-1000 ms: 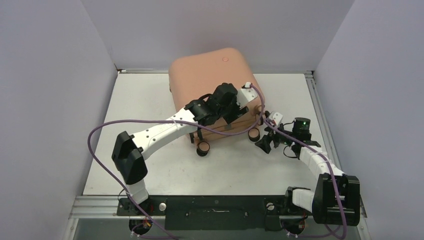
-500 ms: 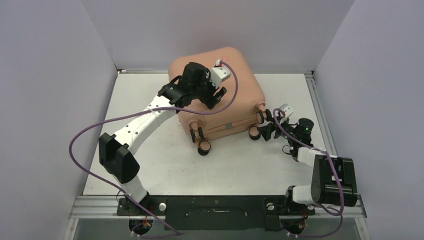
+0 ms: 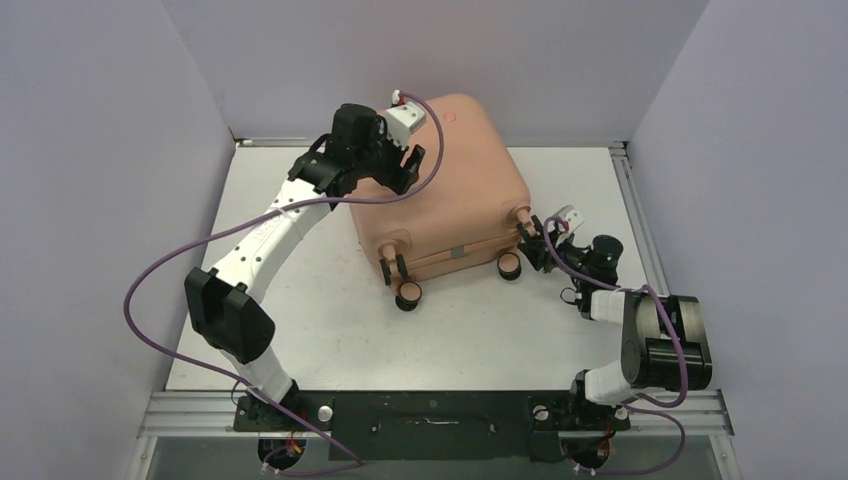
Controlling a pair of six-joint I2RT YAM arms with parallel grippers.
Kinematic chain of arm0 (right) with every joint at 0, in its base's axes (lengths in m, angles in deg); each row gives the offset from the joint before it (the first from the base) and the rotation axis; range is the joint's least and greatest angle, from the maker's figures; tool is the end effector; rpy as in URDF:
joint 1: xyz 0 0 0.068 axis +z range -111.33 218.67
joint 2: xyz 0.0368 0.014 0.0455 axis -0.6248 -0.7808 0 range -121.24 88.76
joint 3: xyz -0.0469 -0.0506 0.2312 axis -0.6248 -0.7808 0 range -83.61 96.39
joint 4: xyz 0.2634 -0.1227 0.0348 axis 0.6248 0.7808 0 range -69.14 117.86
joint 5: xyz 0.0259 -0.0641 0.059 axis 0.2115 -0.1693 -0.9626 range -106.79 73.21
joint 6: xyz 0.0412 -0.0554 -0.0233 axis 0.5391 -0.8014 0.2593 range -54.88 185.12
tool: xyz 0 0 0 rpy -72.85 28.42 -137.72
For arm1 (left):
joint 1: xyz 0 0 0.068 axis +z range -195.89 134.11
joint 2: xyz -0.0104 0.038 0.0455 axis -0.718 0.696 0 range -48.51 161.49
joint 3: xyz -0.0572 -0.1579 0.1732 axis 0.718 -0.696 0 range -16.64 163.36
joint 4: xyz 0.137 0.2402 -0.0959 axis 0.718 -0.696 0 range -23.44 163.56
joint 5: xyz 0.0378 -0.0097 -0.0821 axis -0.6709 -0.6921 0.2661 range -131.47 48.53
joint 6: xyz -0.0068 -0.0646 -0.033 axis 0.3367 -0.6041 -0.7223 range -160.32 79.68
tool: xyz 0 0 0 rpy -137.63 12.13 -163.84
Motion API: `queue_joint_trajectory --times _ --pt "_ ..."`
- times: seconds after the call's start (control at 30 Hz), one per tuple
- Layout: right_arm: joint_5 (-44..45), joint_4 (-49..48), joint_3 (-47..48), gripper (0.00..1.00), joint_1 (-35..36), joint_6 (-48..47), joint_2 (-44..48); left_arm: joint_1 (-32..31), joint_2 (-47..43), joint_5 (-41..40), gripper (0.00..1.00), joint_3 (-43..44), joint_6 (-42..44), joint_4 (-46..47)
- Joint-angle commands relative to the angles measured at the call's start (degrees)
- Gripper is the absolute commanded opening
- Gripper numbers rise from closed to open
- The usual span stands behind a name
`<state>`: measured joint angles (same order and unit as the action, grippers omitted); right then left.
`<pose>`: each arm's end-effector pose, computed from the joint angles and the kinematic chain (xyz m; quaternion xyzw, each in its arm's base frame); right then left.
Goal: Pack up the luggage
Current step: Zip the luggage at the center of the board.
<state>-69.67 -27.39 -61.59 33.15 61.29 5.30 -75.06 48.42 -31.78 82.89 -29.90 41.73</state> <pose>0.2902 0.0205 0.1024 -0.2663 0.7057 0.3023 0.5828 0.3790 -0.2232 0.3503 0.3313 0.7943 -0.1540 0.4854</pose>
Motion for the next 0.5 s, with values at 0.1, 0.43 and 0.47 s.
queue_joint_trajectory --times 0.1,0.43,0.47 --pt "-0.5 -1.9 4.0 0.06 1.0 -1.1 -1.8 0.4 0.9 2.0 0.68 3.1 -1.6 1.7" --pt "-1.1 -2.9 4.4 0.05 0.5 0.6 -2.5 5.6 2.6 -1.7 0.68 6.2 -10.7 8.6" --pt "-1.2 -2.9 4.3 0.05 0.3 0.4 -2.4 7.0 3.4 -1.9 0.67 7.2 -13.7 9.9"
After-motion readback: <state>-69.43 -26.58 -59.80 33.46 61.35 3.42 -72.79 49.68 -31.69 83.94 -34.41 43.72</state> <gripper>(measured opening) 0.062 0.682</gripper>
